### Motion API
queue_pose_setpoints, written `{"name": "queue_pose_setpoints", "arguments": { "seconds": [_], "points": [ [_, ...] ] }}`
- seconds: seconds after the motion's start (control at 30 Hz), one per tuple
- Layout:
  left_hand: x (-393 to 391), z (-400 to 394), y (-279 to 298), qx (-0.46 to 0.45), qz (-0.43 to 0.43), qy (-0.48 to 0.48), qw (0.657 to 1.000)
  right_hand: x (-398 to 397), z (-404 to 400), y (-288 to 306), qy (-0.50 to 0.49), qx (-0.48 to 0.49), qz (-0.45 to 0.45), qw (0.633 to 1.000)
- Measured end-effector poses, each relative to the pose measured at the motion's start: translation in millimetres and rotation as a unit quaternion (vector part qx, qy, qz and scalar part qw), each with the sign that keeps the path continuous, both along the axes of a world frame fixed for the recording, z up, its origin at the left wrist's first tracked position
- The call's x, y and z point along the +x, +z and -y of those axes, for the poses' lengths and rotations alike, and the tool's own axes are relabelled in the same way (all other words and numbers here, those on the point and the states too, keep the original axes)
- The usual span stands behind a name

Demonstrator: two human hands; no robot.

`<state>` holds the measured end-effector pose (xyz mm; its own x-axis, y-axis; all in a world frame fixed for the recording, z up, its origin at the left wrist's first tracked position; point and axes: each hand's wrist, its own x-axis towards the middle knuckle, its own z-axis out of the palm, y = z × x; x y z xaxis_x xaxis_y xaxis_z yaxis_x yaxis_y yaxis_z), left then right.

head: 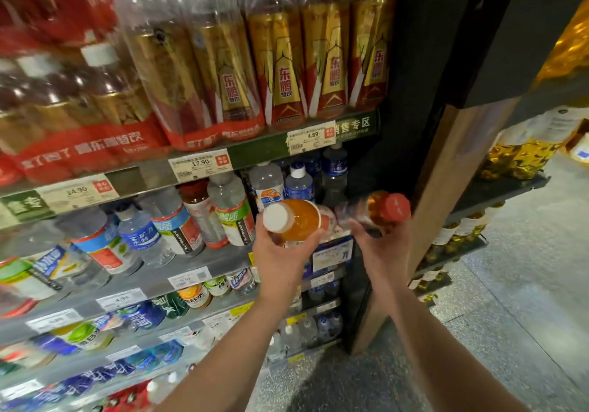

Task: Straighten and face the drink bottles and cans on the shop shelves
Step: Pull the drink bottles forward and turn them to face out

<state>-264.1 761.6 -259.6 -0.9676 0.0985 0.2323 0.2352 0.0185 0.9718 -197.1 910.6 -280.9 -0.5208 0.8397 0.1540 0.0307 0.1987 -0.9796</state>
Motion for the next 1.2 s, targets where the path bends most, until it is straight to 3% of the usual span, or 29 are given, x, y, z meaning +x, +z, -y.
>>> {"name": "queue_pose_setpoints", "arguments": {
  "seconds": [0.17,0.57,0.8,0.93,1.2],
  "points": [
    [-6,48,5,0.075,0.052,0.045,0.995,-44,-4,8,0.017,0.045,0.019,0.999],
    [-6,103,-7,0.036,0.049,0.067,0.996,-107,-25,7,0.112,0.079,0.127,0.982],
    [-3,116,-7,0.046,0.054,0.087,0.994,-87,-9,-9,0.083,0.048,0.171,0.981],
    [-2,133,-7,0.056,0.056,0.111,0.991,-60,45,-28,-0.024,0.122,0.104,0.987],
    [-5,200,-6,0.057,0.063,0.153,0.985,-56,184,-20,0.154,0.038,0.004,0.987]
  ]
}}
